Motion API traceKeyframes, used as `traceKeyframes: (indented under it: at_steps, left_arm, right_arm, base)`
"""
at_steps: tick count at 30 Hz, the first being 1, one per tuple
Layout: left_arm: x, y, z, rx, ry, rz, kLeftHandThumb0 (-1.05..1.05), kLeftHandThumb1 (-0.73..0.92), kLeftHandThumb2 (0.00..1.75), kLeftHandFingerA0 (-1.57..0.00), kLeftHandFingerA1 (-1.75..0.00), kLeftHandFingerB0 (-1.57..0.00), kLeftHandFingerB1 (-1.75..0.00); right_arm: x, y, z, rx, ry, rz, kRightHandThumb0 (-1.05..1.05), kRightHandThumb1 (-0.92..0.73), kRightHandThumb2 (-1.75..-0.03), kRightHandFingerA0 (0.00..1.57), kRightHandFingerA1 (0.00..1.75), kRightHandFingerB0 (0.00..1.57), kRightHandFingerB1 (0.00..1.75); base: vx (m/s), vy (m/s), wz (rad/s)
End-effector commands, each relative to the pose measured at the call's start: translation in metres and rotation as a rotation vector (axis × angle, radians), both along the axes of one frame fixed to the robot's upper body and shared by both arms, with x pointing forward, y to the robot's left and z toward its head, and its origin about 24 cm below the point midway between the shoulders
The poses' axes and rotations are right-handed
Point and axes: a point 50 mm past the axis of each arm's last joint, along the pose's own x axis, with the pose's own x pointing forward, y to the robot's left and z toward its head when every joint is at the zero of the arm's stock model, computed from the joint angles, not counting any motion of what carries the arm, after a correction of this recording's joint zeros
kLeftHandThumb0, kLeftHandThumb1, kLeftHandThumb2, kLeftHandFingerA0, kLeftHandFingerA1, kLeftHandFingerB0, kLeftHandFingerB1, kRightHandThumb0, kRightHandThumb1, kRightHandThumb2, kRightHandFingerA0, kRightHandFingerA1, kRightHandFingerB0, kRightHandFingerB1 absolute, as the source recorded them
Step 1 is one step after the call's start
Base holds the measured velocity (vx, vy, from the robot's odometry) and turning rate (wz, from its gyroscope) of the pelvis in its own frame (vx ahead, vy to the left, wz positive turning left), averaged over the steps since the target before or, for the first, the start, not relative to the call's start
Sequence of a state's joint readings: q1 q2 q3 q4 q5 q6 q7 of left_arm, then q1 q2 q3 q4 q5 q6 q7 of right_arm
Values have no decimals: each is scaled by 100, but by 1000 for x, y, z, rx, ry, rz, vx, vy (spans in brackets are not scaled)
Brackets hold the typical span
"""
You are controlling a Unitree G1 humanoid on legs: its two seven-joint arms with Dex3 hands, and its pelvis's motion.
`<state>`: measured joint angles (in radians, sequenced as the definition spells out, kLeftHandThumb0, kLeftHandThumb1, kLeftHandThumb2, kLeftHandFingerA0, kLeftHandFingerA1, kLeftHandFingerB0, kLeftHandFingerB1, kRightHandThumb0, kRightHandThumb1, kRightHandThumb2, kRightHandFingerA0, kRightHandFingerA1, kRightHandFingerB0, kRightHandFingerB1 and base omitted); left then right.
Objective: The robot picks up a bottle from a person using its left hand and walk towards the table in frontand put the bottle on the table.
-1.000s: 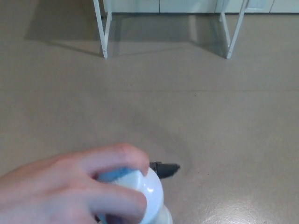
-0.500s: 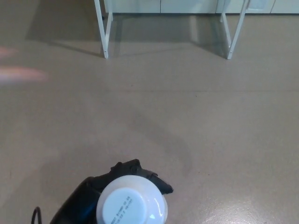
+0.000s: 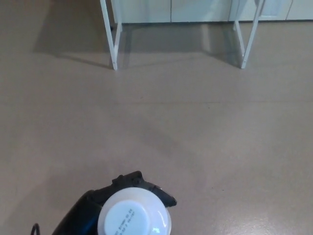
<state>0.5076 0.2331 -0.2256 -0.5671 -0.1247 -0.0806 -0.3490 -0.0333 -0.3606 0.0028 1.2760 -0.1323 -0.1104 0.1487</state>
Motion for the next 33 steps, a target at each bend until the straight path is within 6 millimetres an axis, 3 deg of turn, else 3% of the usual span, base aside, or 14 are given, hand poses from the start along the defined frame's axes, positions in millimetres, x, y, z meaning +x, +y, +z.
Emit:
traceKeyframes:
  at_steps: [1,11,24,33]
  left_arm:
    - [3,4,1,14,-30,19,-13,69,80,-118,-118,-86,-111]
    - [4,4,1,34,-53,14,-13,69,81,-117,-119,-85,-117]
    - [5,2,2,15,-11,10,-13,70,81,-120,-118,-85,-113]
    - [4,2,2,39,-25,8,-13,71,79,-119,-118,-84,-112]
  right_arm:
    - [3,-3,2,-7,1,6,-38,-70,-61,63,48,56,41]
    - [8,-4,4,-37,7,38,-43,-67,-61,67,48,58,41]
    - [11,-6,5,-43,-3,29,-41,-67,-60,68,48,59,42]
    - [11,-6,6,-37,-6,18,-40,-66,-60,68,49,58,42]
  base:
    - [41,202,-12]
    - [240,178,-6]
    - [348,-194,18]
    - [341,-23,-14]
